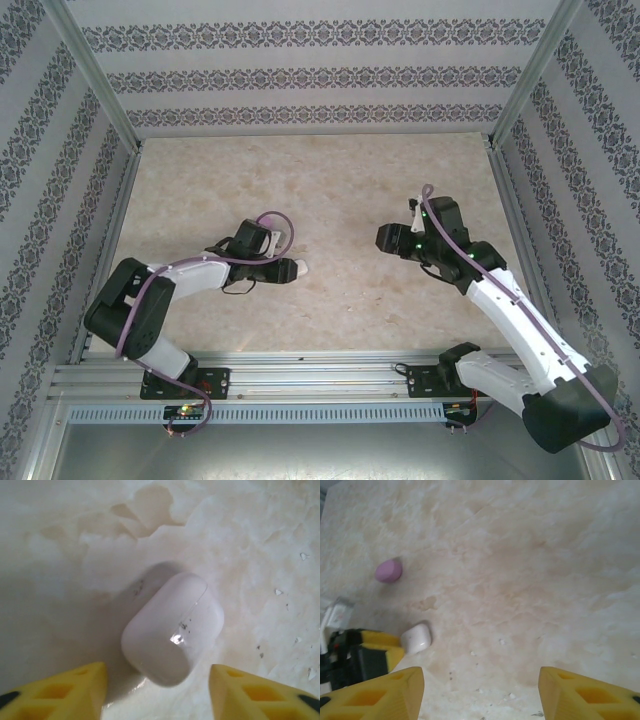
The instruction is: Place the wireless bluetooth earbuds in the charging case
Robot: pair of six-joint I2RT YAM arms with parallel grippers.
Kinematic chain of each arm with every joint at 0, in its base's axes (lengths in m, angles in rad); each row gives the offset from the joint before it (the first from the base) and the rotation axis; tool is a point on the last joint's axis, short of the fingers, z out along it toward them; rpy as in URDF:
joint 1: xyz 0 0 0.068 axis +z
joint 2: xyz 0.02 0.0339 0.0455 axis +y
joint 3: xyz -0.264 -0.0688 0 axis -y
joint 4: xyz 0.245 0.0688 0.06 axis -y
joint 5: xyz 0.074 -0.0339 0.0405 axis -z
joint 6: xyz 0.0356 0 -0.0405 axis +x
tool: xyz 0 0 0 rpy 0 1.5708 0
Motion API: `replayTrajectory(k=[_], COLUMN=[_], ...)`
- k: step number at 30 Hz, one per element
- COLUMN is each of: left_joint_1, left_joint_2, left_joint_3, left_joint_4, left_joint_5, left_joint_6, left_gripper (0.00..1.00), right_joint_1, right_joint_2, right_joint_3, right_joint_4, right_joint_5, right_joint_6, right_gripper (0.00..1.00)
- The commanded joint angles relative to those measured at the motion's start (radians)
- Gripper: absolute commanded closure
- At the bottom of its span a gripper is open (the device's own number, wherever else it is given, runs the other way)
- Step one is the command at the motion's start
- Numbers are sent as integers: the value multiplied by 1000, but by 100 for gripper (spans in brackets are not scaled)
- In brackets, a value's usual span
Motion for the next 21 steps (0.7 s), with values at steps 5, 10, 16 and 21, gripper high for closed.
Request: replayTrajectory(k=[5, 10, 16, 21], left_joint_1=[14, 49, 157, 242], left_joint_2=[-165, -273, -356, -418], left_joint_3=[130, 188, 203, 16], left_joint_4=[-257, -307, -199, 160], left_joint_5=[-134, -291, -423, -446], left_joint_6=[185, 322, 454, 532], left_gripper=[33, 22, 0, 0], right_joint_1=[-50, -95, -196, -283], right_joint_2=[-37, -63, -61, -86], right_joint_3=[-9, -46, -125, -295], right_joint_4=[-38, 13, 131, 340], right_joint_5=[161, 292, 373, 439], right_joint_6=[-121, -251, -305, -304], right_gripper=[30, 2, 2, 2])
